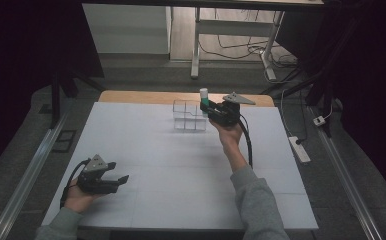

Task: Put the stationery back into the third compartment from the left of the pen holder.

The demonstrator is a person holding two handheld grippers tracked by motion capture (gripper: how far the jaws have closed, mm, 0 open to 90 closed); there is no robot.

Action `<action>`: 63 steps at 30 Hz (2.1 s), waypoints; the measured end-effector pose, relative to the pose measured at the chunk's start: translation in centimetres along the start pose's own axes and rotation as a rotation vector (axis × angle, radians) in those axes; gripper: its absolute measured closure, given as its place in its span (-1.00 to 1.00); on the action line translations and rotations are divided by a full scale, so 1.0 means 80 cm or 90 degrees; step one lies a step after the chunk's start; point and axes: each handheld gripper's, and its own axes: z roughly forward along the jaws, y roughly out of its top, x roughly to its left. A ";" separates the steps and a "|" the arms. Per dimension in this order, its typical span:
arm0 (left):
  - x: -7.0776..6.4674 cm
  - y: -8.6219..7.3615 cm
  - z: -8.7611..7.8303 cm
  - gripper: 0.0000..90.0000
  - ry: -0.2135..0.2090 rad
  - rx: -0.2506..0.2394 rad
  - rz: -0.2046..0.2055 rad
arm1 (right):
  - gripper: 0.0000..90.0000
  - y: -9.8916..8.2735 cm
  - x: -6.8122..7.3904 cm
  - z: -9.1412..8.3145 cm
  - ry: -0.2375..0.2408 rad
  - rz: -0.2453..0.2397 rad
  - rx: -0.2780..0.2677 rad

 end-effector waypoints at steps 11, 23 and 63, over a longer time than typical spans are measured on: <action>0.002 -0.001 0.000 -0.40 -0.001 0.001 -0.003 | 0.45 -0.012 -0.021 0.041 -0.023 0.025 -0.016; 0.003 -0.002 0.001 -0.40 -0.001 0.003 -0.006 | 0.37 -0.023 -0.030 0.059 -0.032 0.034 -0.032; 0.000 0.000 0.001 -0.39 -0.009 0.006 0.003 | -0.22 -0.086 0.003 -0.175 0.003 -0.035 0.137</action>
